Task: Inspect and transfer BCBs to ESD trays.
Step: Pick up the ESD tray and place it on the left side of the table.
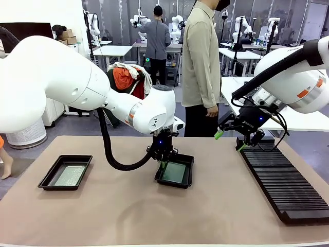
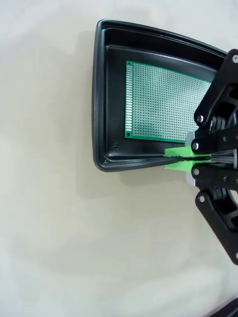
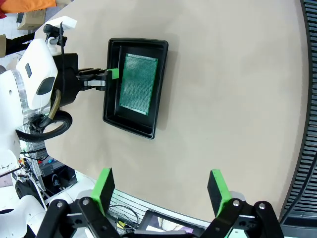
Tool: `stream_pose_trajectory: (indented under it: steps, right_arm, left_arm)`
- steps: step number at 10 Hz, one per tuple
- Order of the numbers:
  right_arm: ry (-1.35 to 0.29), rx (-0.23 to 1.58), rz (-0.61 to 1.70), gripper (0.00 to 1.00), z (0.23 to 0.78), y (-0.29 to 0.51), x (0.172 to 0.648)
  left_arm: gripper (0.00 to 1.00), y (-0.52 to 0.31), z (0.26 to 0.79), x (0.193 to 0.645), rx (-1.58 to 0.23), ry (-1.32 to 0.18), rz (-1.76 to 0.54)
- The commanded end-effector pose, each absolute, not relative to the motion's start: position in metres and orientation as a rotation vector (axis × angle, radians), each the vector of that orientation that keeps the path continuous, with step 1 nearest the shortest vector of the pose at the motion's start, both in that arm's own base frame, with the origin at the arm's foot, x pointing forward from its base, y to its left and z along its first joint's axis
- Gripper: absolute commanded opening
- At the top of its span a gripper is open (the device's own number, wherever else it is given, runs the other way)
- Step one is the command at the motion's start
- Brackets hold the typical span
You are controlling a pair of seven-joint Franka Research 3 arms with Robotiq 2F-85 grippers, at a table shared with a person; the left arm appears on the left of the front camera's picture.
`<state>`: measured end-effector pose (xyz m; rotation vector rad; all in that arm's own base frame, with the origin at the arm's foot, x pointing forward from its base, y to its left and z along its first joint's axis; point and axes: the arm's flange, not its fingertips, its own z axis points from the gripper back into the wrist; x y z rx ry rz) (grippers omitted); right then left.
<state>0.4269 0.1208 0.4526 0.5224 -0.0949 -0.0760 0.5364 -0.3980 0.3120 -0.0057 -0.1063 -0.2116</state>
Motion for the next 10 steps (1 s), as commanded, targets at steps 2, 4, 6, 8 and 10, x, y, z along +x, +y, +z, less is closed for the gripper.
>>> stream_pose_trajectory:
  steps: [2,4,6,8,10]
  right_arm:
    - [-0.09,0.513,-0.098,1.0,0.453,0.122,0.427]
    - [-0.09,0.513,-0.098,1.0,0.453,0.122,0.427]
    - [-0.09,0.513,-0.098,1.0,0.453,0.122,0.427]
    - [-0.09,0.513,-0.098,1.0,0.453,0.122,0.427]
    - [-0.09,0.513,-0.098,1.0,0.453,0.122,0.427]
  left_arm:
    - [0.03,-0.371,0.315,0.532,-0.136,-0.089,-0.189]
    - [0.03,-0.351,0.318,0.527,-0.201,-0.097,-0.159]
    - [0.03,-0.328,0.314,0.521,-0.274,-0.11,-0.131]
    - [0.03,-0.31,0.309,0.518,-0.343,-0.127,-0.124]
    - [0.03,-0.287,0.307,0.513,-0.419,-0.142,-0.113]
